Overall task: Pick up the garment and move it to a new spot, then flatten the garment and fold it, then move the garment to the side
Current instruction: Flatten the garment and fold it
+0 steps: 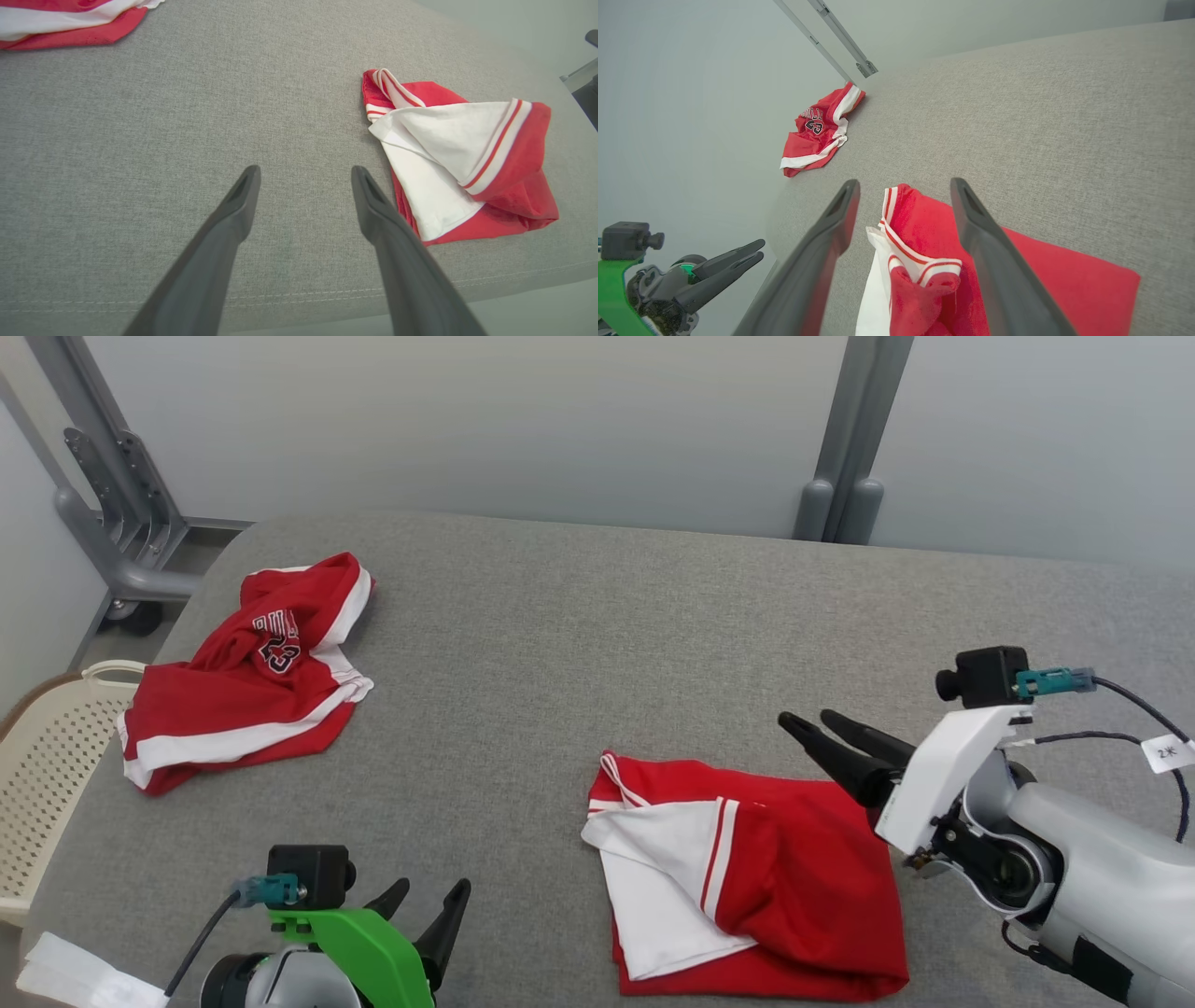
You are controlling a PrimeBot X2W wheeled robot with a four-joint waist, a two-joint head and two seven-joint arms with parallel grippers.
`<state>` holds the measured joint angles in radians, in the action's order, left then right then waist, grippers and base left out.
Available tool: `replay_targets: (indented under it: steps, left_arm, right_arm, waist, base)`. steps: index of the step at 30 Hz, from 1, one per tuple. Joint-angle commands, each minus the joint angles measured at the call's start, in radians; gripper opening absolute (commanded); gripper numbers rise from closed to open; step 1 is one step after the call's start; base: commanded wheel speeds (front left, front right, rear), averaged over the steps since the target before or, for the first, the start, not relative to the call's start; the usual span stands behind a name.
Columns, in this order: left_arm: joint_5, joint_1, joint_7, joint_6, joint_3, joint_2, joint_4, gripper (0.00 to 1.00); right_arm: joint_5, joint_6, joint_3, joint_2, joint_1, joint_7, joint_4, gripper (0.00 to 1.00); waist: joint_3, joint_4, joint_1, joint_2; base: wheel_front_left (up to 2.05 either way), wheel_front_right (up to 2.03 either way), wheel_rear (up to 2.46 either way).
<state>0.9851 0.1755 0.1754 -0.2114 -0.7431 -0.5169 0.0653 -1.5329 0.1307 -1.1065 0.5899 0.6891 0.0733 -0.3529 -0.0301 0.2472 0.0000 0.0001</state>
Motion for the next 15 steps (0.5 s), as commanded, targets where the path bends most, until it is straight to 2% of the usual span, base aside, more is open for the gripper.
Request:
replay_targets:
  steps: [1, 8, 15]
  left_arm:
    - [0.003, -0.014, -0.003, -0.003, 0.002, 0.0, -0.004, 1.0]
    - [0.004, -0.019, -0.009, -0.001, -0.001, 0.006, -0.004, 1.0]
    - [0.005, -0.018, -0.007, -0.001, -0.003, 0.004, -0.004, 1.0]
  right_arm:
    - [0.015, 0.0, 0.004, 0.019, -0.021, 0.015, -0.02, 1.0]
    - [0.055, 0.0, 0.009, 0.025, -0.046, 0.057, -0.098, 1.0]
    - [0.074, 0.0, 0.007, 0.007, -0.052, 0.048, -0.14, 1.0]
  waist:
    - [-0.002, -0.007, 0.0, -0.0001]
    - [-0.004, -0.02, 0.0, -0.0001]
    - [-0.003, -0.025, 0.0, -0.0001]
  base:
    - [0.0, 0.0, 0.0]
    - [0.0, 0.0, 0.0]
    - [0.0, 0.0, 0.0]
